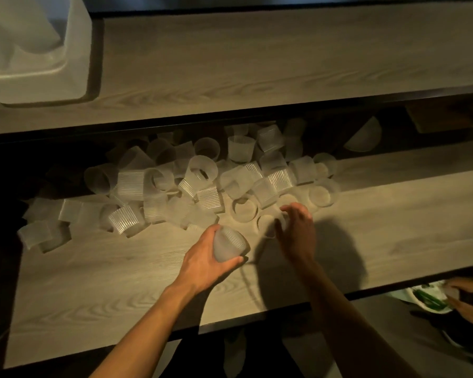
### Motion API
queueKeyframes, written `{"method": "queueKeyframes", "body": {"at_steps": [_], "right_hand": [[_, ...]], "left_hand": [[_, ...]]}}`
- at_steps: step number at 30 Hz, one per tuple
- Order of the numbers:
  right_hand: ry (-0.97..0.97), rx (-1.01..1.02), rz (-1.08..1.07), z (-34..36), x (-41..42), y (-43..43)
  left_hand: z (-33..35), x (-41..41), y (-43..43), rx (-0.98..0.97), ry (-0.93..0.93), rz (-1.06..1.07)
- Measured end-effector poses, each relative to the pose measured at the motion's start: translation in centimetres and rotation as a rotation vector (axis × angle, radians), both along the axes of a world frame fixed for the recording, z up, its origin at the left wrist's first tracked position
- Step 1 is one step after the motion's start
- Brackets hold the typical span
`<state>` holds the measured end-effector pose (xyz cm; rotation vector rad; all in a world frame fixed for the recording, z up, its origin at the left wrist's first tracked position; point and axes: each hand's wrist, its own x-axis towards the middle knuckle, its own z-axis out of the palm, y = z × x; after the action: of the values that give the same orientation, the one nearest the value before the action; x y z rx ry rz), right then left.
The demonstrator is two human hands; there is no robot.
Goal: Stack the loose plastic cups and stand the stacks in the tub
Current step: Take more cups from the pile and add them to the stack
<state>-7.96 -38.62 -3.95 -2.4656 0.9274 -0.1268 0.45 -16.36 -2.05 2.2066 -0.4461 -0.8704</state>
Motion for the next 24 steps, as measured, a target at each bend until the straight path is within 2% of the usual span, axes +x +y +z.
{"method": "queueKeyframes", "body": {"at_steps": [7,9,11,13,15,17,21,24], "right_hand": [[-0.017,-0.119,0.427,-2.8,0.4,-1.4],[-0.063,-0.147,0.487,-3.9,0.0,-1.4],[-0.142,-0.137,0.452,-4.0,-0.3,-2.0],[-0.232,-0.024,0.331,-3.1,-0.4,-2.6],[-0.304,0.234,0.238,-1.8,-0.5,-2.9],[-0.308,0.505,0.253,-0.2,-0.5,-2.9],[-0.22,0.56,0.364,0.9,-1.2,-2.5],[-0.236,0.641,0.339,0.8,-1.4,-3.4]], "left_hand": [[-1.4,-1.9,-3.9,0.076,-0.044,0.022],[-1.6,-2.1,-4.2,0.104,-0.092,0.013],[-1.7,-2.3,-4.8,0.111,-0.109,0.036],[-1.8,-2.3,-5.2,0.107,-0.121,0.067],[-1.8,-2.5,-5.7,0.113,-0.139,0.076],[-1.7,-2.8,-6.6,0.105,-0.148,0.079],[-1.4,-3.1,-8.6,0.089,-0.211,0.012],[-1.6,-3.6,-9.6,0.07,-0.236,-0.005]]}}
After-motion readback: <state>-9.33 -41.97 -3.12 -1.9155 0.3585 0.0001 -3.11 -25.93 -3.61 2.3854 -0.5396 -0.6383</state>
